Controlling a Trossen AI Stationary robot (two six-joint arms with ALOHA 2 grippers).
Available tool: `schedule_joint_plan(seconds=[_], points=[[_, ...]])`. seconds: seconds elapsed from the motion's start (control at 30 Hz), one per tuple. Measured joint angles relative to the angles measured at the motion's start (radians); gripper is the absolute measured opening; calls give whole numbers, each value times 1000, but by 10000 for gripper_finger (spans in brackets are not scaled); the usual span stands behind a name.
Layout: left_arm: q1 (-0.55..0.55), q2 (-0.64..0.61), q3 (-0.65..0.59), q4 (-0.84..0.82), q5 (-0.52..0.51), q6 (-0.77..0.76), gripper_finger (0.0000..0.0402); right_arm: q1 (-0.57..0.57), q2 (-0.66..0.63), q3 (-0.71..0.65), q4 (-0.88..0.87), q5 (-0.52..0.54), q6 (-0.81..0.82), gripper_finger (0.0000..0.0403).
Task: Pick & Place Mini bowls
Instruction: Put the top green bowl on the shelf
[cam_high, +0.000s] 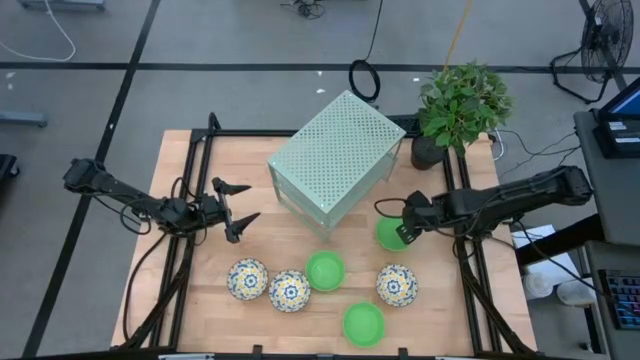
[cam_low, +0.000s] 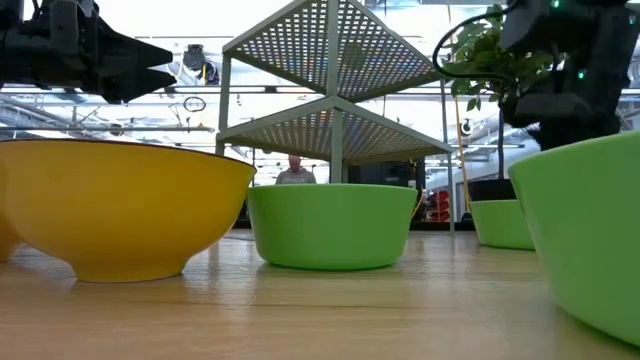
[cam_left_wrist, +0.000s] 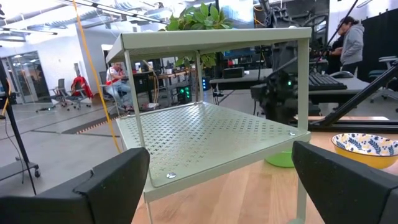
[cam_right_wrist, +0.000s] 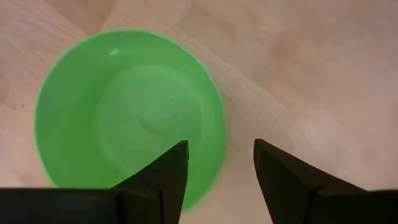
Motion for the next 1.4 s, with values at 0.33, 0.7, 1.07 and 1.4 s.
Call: schedule_joint_plan(seconds=[0.33,0.7,1.07,1.4], points=[[0,0,0,0,0,0,397,0,0,-64,76,-11,-1,169],[0,0,0,0,0,0,397,0,0,-79,82,-25,-4,129],[0,0,0,-1,0,0,397,0,-15,-79,83,-83,-35,6],[0,0,0,-1,0,0,397,1,-97,29,82,-69,-100,3]])
